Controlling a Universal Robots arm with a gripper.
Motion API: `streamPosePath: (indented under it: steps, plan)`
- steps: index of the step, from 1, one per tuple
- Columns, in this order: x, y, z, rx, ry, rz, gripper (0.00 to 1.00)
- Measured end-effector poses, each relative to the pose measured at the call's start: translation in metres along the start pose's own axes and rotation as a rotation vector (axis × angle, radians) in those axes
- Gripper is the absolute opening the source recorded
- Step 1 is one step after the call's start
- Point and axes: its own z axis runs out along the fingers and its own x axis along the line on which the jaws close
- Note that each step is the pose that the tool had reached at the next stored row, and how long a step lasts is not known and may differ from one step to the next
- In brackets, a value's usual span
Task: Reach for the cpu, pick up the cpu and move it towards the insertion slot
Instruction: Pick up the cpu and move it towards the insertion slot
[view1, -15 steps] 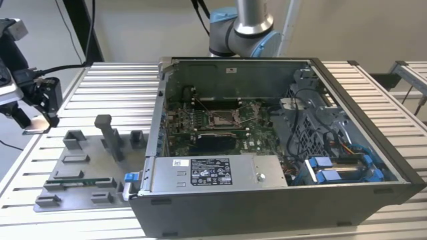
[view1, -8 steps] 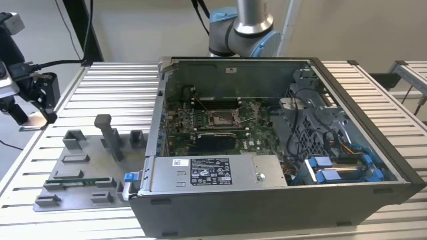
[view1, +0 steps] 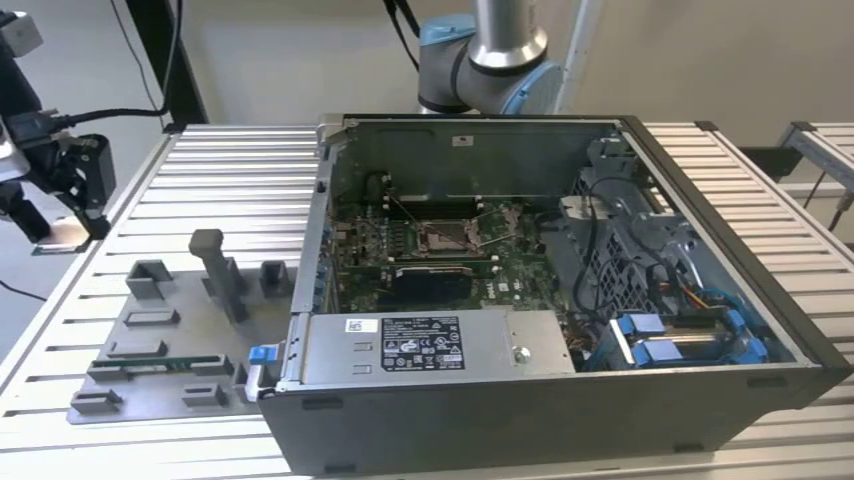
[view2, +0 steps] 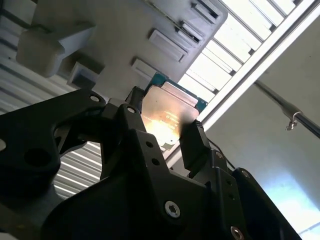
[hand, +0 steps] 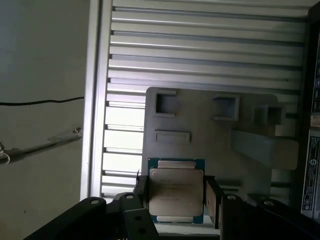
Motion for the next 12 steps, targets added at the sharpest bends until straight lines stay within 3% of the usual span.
streamPosePath:
  steps: [12]
  plan:
    - [0.0001,0.0009,-0.026,0.0,0.0,0.0,0.0]
